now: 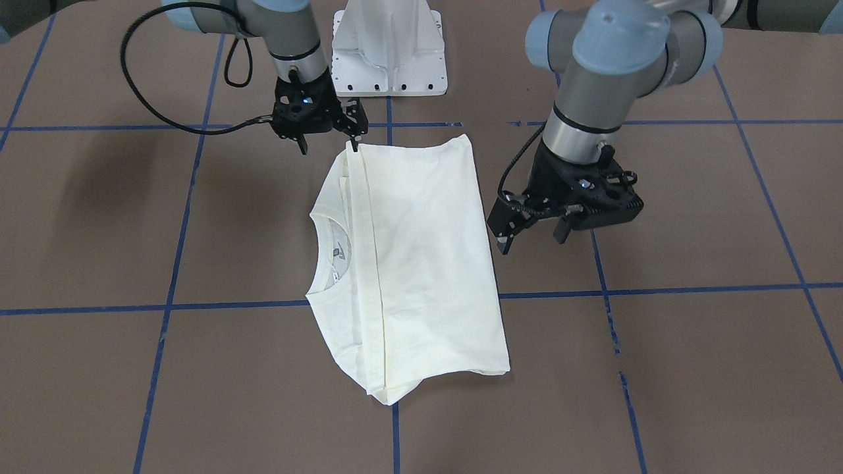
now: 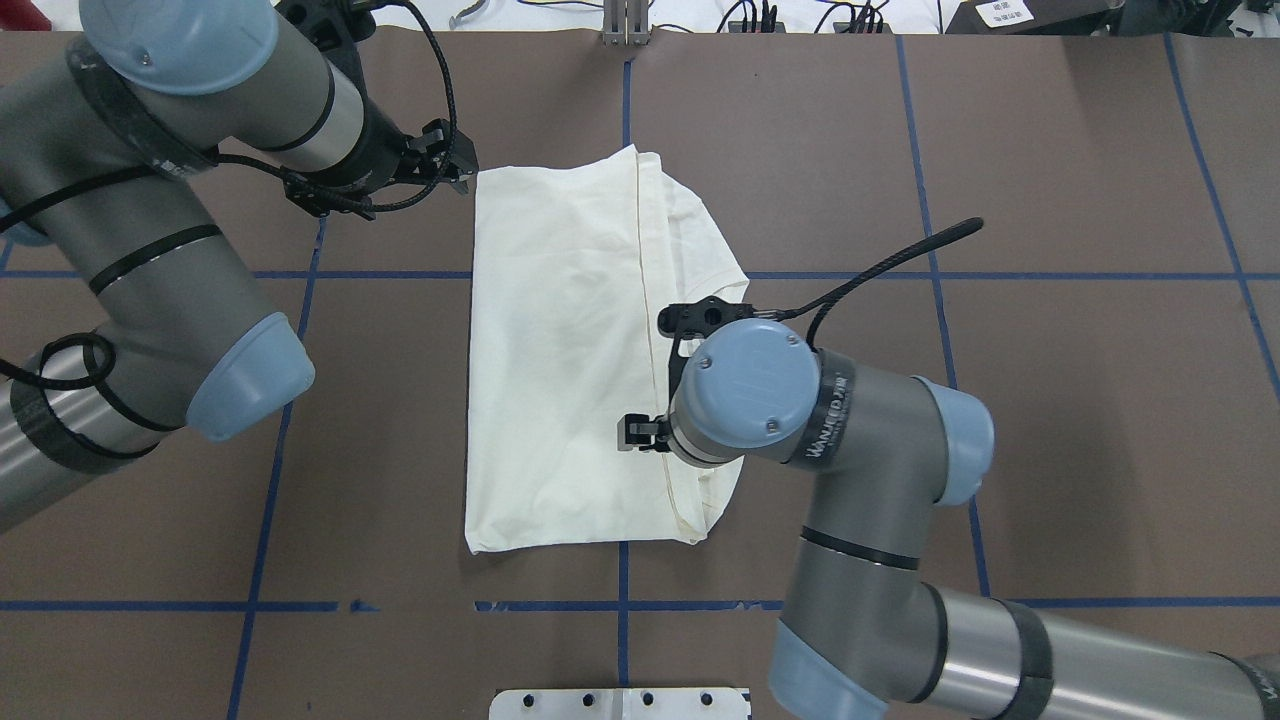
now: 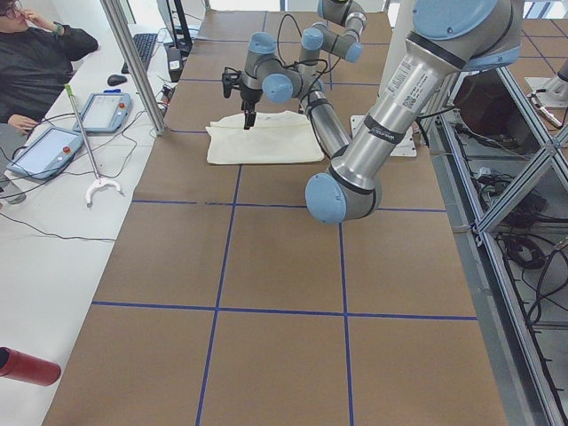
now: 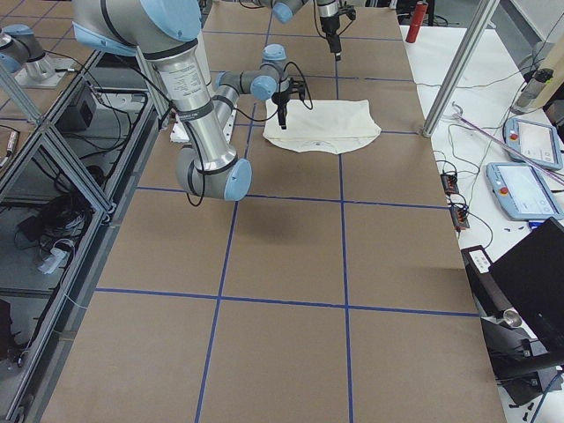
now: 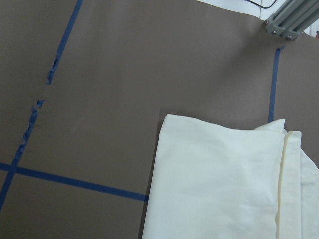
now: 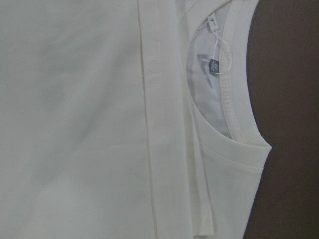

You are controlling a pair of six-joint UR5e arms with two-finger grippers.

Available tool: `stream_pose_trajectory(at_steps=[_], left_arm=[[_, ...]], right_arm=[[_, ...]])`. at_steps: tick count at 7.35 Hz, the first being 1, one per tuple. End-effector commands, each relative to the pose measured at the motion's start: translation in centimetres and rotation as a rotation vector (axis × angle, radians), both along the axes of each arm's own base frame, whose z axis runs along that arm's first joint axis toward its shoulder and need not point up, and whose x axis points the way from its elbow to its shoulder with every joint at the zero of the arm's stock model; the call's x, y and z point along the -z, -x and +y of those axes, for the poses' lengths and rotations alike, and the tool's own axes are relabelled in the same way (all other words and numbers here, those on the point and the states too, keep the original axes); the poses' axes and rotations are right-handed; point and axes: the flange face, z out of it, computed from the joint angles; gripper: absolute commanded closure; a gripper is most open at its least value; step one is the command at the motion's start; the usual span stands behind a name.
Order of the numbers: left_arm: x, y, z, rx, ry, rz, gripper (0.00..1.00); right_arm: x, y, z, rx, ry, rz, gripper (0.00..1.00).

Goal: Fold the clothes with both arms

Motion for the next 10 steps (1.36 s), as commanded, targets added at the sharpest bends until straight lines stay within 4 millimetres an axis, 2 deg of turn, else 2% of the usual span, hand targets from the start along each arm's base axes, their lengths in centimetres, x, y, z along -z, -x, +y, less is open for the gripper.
stream_pose_trajectory(at_steps=[1,3,4,6,10], left_arm=[[0.1,0.2,0.9,-0.007,-0.001,0.002,0.00],[0.1,-0.3,1.2,-0.015,0.003,0.004,0.00],[0.1,-0.3,1.3,-0.016,0.002,0.007,0.00],[0.1,-0.3,1.3,-0.016,0.004,0.006,0.00],[0.0,-0.6,1.5,-0.019,0.005,0.006,0.00]], right_arm=[[-0.3,5.2,0.4,0.058,-0.021,0.083,0.00],[-0.2,5.4,0.6,0.116,-0.011,0.222,0.00],[-1.2,5.9,0.8,0.129,-0.004,0.252,0.00],[-2.5,6.9,0.9,0.140,0.005,0.283,0.00],[-3.2,6.8,1.0,0.151,0.016,0.317,0.00]])
